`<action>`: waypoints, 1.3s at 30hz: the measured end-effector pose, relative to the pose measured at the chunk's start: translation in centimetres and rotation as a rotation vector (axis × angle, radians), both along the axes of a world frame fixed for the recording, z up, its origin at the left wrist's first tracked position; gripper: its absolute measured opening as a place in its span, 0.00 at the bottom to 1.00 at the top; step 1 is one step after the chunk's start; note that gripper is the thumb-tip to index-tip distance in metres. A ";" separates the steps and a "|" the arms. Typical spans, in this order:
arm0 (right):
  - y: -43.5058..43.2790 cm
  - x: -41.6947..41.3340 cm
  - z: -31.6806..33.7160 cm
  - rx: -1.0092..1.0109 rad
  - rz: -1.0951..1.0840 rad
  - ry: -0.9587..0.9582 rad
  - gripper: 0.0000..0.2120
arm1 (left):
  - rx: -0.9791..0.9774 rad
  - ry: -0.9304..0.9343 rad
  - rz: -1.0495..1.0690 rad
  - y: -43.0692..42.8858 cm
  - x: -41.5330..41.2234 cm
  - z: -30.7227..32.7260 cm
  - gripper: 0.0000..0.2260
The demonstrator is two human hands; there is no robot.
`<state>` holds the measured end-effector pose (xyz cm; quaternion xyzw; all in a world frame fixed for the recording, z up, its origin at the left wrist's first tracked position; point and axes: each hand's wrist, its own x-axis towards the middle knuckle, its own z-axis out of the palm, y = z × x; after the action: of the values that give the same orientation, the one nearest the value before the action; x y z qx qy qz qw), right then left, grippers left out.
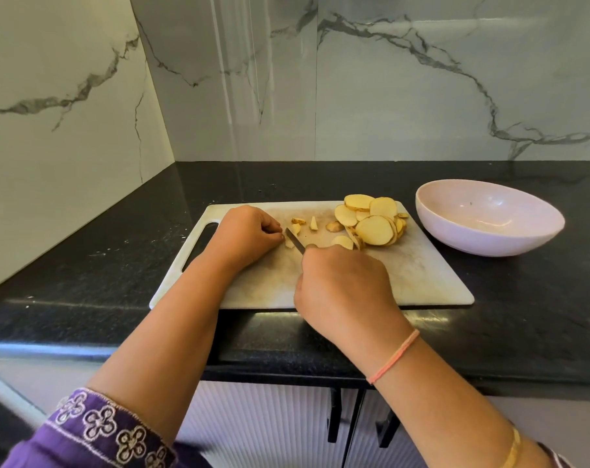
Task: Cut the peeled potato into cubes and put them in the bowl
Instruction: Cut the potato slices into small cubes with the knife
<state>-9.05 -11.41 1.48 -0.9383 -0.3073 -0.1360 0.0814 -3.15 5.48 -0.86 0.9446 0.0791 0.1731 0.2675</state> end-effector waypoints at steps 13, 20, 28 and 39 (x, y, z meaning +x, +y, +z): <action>-1.9 1.7 -0.4 0.189 -0.065 0.109 0.16 | -0.158 0.037 0.000 -0.3 -1.0 0.0 0.09; -2.2 2.1 -0.3 0.260 -0.068 0.087 0.13 | -0.084 0.047 0.007 0.0 -0.7 0.2 0.11; 0.4 1.9 -0.1 0.210 -0.032 0.161 0.13 | -0.042 -0.021 0.025 0.4 -0.8 -0.3 0.04; 0.9 2.1 0.9 0.110 -0.035 0.141 0.11 | -0.010 -0.049 0.035 0.5 -0.4 -0.2 0.04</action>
<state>-6.96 -10.49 2.36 -0.9448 -0.2766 -0.0875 0.1520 -3.53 6.00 -1.05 0.9371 0.0898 0.2006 0.2712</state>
